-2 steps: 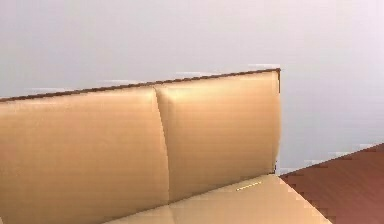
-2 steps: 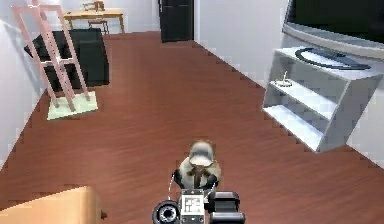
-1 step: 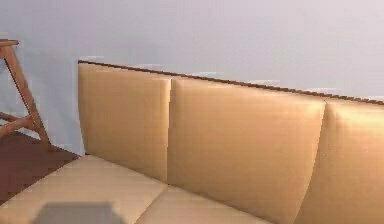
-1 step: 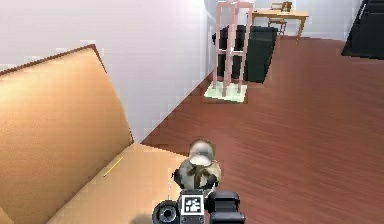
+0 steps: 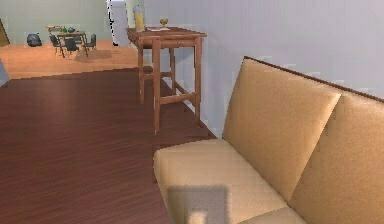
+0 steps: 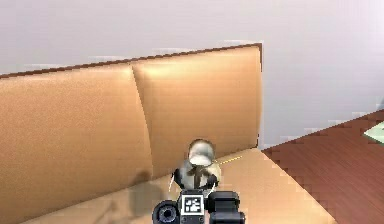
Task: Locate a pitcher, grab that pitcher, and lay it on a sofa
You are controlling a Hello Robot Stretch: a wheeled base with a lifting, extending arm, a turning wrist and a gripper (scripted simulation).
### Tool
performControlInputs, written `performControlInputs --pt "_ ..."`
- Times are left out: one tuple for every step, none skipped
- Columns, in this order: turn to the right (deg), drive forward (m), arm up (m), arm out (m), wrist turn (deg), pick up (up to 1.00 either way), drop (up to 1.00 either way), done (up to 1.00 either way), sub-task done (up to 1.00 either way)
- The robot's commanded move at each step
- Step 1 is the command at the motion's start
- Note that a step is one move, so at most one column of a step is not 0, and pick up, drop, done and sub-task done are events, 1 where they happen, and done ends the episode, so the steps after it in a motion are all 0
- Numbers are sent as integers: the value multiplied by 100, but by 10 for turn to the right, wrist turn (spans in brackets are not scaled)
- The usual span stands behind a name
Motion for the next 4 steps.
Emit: performControlInputs --pt "0 0 0 24 0 0 0 0 0" --pt "0 0 0 0 -450 0 0 0 0" --pt "0 0 0 0 -450 0 0 0 0" --pt "0 0 0 0 -120 0 0 0 0"
